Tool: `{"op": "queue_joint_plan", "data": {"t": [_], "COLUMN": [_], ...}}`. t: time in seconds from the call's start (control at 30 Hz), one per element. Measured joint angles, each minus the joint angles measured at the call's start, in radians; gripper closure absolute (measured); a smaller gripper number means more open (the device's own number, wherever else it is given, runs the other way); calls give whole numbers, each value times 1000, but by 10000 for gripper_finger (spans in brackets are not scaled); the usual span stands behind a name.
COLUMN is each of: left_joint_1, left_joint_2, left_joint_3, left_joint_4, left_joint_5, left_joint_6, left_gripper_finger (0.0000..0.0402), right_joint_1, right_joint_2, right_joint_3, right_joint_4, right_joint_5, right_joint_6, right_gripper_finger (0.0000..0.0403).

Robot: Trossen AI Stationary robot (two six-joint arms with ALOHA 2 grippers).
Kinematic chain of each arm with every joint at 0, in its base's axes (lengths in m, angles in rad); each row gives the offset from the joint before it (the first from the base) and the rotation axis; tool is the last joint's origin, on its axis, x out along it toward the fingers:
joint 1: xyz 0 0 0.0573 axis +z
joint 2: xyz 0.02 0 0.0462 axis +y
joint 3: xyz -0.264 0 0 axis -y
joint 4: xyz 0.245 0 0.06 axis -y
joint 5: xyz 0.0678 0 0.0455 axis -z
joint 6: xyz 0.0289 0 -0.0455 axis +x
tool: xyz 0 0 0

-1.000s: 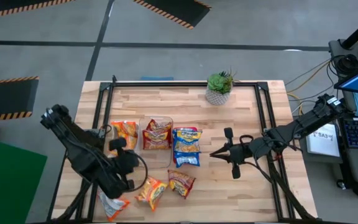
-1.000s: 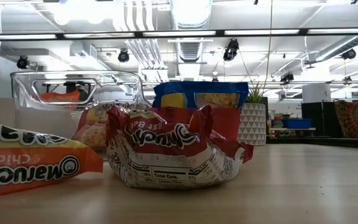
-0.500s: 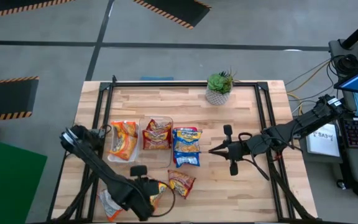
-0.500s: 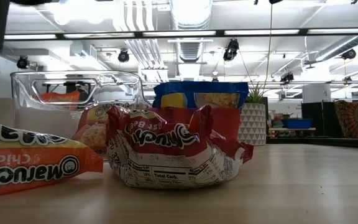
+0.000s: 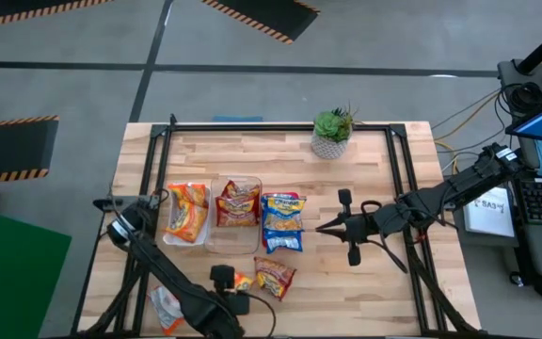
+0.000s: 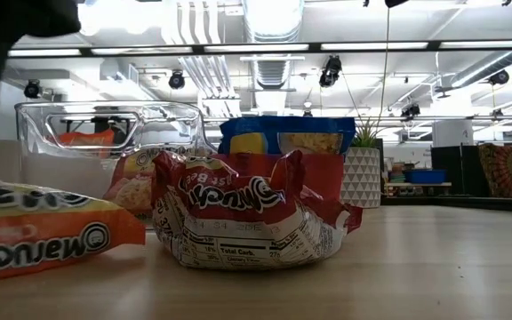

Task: Sort Maruchan noodles
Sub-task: Put the orange noodle pack into the white bin

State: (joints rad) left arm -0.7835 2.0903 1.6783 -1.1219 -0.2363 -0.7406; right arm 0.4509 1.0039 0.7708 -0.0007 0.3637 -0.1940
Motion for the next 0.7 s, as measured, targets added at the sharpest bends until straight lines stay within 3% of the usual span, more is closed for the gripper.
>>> {"op": "queue_joint_plan", "data": {"t": [0.13,0.5,0.6,0.7], "left_joint_1": [-6,-7,-9,-10], "left_joint_2": [15,42,38,31], "left_joint_3": [-3,-90,-94,-91], "left_joint_4": [6,146,154,148], "left_joint_5": [46,17,10,7], "left_joint_6": [0,-49,-59,-62], "left_gripper_finger": [169,204,235,290], "right_joint_1": [0,0,0,0], "right_joint_2": [0,0,0,0], "right_joint_3": [-2,-3,-3,-3], "right_joint_4": [-5,-3,-2,-2], "right_joint_5": [0,0,0,1], "right_joint_6": [0,-10,-12,-13], "right_gripper_finger": [394,394,394,394]}}
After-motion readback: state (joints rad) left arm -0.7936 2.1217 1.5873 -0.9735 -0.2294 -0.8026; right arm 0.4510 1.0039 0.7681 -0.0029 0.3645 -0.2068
